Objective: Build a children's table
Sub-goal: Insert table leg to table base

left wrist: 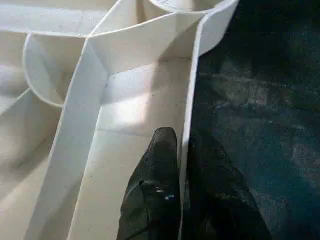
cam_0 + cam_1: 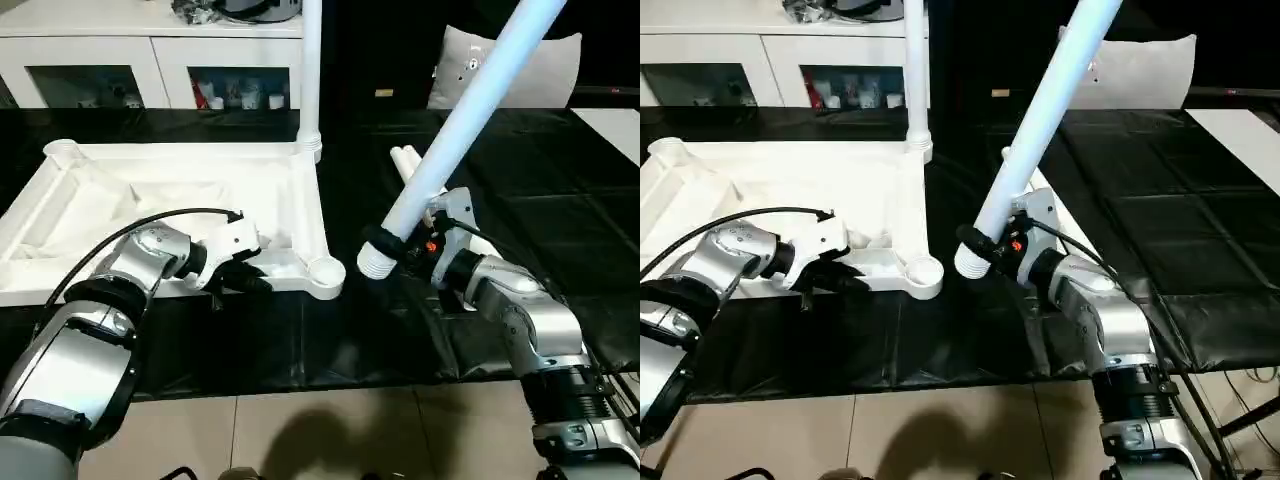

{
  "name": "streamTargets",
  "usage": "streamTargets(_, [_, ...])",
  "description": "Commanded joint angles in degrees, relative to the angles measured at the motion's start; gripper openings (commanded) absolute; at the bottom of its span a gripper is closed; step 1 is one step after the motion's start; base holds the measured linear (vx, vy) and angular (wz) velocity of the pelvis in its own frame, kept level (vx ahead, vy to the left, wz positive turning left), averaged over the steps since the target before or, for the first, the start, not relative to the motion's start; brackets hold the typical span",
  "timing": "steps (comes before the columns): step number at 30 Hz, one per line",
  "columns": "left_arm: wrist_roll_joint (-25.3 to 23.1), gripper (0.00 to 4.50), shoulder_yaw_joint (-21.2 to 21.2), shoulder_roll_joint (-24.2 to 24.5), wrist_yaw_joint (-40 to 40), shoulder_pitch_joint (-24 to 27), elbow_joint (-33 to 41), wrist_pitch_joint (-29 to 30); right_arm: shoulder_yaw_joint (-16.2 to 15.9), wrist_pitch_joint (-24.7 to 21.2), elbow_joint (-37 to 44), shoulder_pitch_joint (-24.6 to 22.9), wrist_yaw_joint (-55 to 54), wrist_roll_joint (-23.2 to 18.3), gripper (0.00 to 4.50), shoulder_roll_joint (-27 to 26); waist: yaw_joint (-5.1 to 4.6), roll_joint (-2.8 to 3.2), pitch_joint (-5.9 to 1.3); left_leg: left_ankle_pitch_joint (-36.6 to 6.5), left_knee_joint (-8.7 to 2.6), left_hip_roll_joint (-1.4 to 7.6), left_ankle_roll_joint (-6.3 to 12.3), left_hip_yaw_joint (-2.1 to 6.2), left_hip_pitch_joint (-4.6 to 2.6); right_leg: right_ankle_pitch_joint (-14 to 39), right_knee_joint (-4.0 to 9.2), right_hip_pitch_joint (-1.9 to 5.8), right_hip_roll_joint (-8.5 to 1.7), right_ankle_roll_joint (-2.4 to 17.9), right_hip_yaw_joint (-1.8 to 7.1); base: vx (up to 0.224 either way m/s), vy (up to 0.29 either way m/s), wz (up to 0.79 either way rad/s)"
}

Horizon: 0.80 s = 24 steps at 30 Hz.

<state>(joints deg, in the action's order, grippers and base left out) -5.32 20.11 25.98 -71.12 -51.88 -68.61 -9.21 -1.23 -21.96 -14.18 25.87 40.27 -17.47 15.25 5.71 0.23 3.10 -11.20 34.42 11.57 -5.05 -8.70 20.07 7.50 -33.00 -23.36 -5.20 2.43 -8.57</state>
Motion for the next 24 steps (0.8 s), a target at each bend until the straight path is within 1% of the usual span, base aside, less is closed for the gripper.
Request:
streamTargets(1, [0.14,0.09,-0.92,-0.77,0.79,0.38,0.85,3.63,-0.54,-0.79,0.86,1.48,0.80,-0.02,1.88,0.71,0.41,0.74,-4.46,-10.73,-4.15,1.45,0.76,0.02,0.03,19.69,3.92,4.24,-4.20,6.58,3.34,0.000,0.000,0.00])
streamTargets(2, [0.14,0.06,-0.92,-0.77,0.79,0.38,0.85,3.63,-0.54,-0.79,0.86,1.48,0.80,-0.02,1.88,0.71,0.44,0.69,-4.44,-10.73,-4.11,1.40,0.83,-0.03,-0.03,20.21,4.01,4.24,-4.22,6.65,3.33,0.000,0.000,0.00])
streamTargets(4, [1.47,0.02,-1.93,-3.38,2.80,2.46,4.76,8.16,-0.57,-1.72,1.72,1.81,1.62,-0.31,1.88,1.29,0.46,0.56,-4.38,-10.73,-4.03,1.44,0.89,-0.12,-0.07,20.93,4.09,4.29,-4.22,6.78,3.30,0.000,0.000,0.00])
streamTargets(5, [1.99,0.01,-2.13,-4.56,4.13,4.21,8.07,9.69,-0.73,-2.21,2.03,1.96,2.25,-0.46,1.88,1.66,0.57,0.56,-4.33,-10.84,-4.04,1.64,1.01,-0.05,-0.08,21.20,3.98,4.37,-4.39,7.18,3.29,0.000,0.000,0.00])
streamTargets(6, [1.97,0.01,-1.75,-5.06,4.62,5.92,11.54,11.02,-0.98,-2.62,2.19,1.99,2.85,-0.51,1.88,1.99,0.59,0.54,-4.18,-11.12,-4.03,1.51,1.36,-0.17,-0.08,22.29,4.38,4.17,-4.21,6.89,3.19,0.000,0.000,0.00])
streamTargets(7, [1.91,0.01,-1.25,-5.53,5.06,7.94,15.78,12.74,-1.45,-3.24,2.35,2.04,3.69,-0.51,1.88,2.42,0.68,0.40,-4.31,-11.32,-4.06,1.70,1.29,-0.08,-0.17,23.01,4.23,4.27,-4.44,6.81,3.18,0.000,0.000,0.00])
streamTargets(8, [1.93,0.00,-0.99,-5.90,5.61,9.46,19.00,13.92,-1.98,-3.56,2.50,1.98,4.51,-0.46,1.88,2.86,0.66,0.27,-4.25,-11.42,-4.14,1.83,1.36,-0.12,-0.25,23.47,4.38,4.17,-4.37,6.63,3.18,0.000,0.000,0.00])
streamTargets(9, [1.97,0.00,-0.75,-6.17,5.96,10.57,21.39,14.64,-2.36,-3.88,2.56,1.98,5.05,-0.45,1.88,3.13,0.64,0.43,-4.07,-12.21,-4.09,1.69,1.56,-0.15,-0.33,25.25,4.70,3.93,-4.24,5.83,3.07,0.000,0.000,0.00])
streamTargets(10, [1.99,0.00,-0.59,-6.34,6.17,11.29,22.95,15.11,-2.62,-4.08,2.58,2.00,5.38,-0.46,1.88,3.30,0.67,0.06,-4.08,-12.11,-4.00,1.39,1.85,-0.27,-0.32,26.90,4.96,3.91,-4.20,4.77,2.99,0.000,0.000,0.00])
streamTargets(11, [2.07,0.00,-0.21,-6.59,6.36,12.57,25.69,14.63,-3.00,-4.15,2.42,2.19,5.77,-0.31,1.88,3.46,0.74,0.05,-4.10,-11.90,-3.91,1.22,2.03,-0.36,-0.41,28.47,5.28,3.75,-4.09,3.75,2.87,0.000,0.000,0.00])
streamTargets(12, [2.09,0.00,0.01,-6.72,6.43,13.39,27.50,14.31,-3.25,-4.17,2.29,2.35,5.98,-0.22,1.88,3.56,0.82,0.19,-4.19,-11.92,-3.93,1.37,1.90,-0.25,-0.41,28.58,5.13,3.79,-4.23,3.48,2.89,0.000,0.000,0.00])
streamTargets(13, [2.12,0.00,0.27,-6.77,6.28,14.11,29.02,13.30,-3.53,-4.21,2.13,2.54,6.24,-0.12,1.88,3.68,0.66,0.07,-4.08,-12.07,-4.03,1.40,1.97,-0.25,-0.36,29.02,5.34,3.63,-4.01,2.87,2.79,0.000,0.000,0.00])
streamTargets(14, [2.12,0.00,0.27,-6.77,6.28,14.11,29.02,13.30,-3.53,-4.21,2.13,2.54,6.24,-0.12,1.88,3.68,0.68,0.17,-4.21,-11.97,-4.00,1.34,1.97,-0.24,-0.34,28.83,5.31,3.61,-3.98,2.51,2.81,0.000,0.000,0.00])
streamTargets(15, [1.97,0.00,0.19,-6.87,6.30,15.20,31.16,12.29,-3.91,-4.50,1.89,2.87,6.66,0.04,1.88,3.82,0.72,0.09,-4.24,-11.72,-3.97,1.28,2.08,-0.26,-0.30,28.56,5.29,3.58,-3.96,2.38,2.81,0.000,0.000,0.00])
streamTargets(16, [2.11,0.00,-0.16,-7.20,6.93,16.96,34.45,12.24,-4.96,-5.17,1.14,3.77,7.96,0.66,1.88,4.41,0.70,-0.06,-4.31,-11.45,-4.05,1.42,2.05,-0.17,-0.18,28.09,5.02,3.69,-4.03,2.39,2.85,0.000,0.000,0.00])
streamTargets(18, [1.81,0.00,-0.04,-6.98,7.51,18.36,36.67,13.13,-5.87,-5.39,0.13,4.64,9.22,1.30,1.88,5.01,0.68,0.08,-4.26,-11.19,-3.99,1.37,2.27,-0.26,-0.23,27.83,4.98,3.45,-3.90,2.46,2.88,0.000,0.000,0.00])
streamTargets(19, [1.81,0.00,-0.04,-6.98,7.51,18.36,36.67,13.13,-5.87,-5.39,0.13,4.64,9.22,1.30,1.88,5.01,0.66,0.11,-4.22,-11.15,-4.01,1.34,2.40,-0.30,-0.12,28.12,4.99,3.48,-3.91,2.31,2.91,0.000,0.000,0.00])
streamTargets(21, [0.96,0.00,0.24,-6.23,8.61,19.50,38.44,14.47,-6.52,-5.29,-1.18,5.62,10.15,1.80,1.88,5.55,0.73,0.23,-4.25,-11.39,-4.00,1.31,2.35,-0.31,-0.21,29.20,5.17,3.44,-3.98,1.69,2.89,0.000,0.000,0.00])
streamTargets(22, [0.92,0.00,0.23,-6.18,8.70,19.56,38.50,14.54,-6.55,-5.23,-1.38,5.75,10.21,1.85,1.88,5.59,0.64,0.17,-4.26,-11.40,-3.93,1.17,2.38,-0.35,-0.13,29.44,5.22,3.41,-3.89,1.42,2.81,0.000,0.000,0.00])
streamTargets(23, [0.99,0.00,0.19,-6.15,8.72,19.68,38.58,14.64,-6.58,-5.10,-1.81,6.01,10.32,1.91,1.88,5.66,0.61,-0.04,-4.25,-11.23,-3.92,1.07,2.46,-0.40,-0.11,29.77,5.39,3.40,-3.79,0.94,2.76,0.000,0.000,0.00])
streamTargets(24, [1.15,0.00,0.07,-6.11,8.41,19.84,38.72,14.78,-6.51,-5.01,-2.50,6.41,10.44,1.91,1.88,5.76,0.59,0.01,-4.28,-11.15,-3.93,1.07,2.47,-0.34,-0.06,29.68,5.26,3.44,-3.83,0.92,2.73,0.000,0.000,0.00])
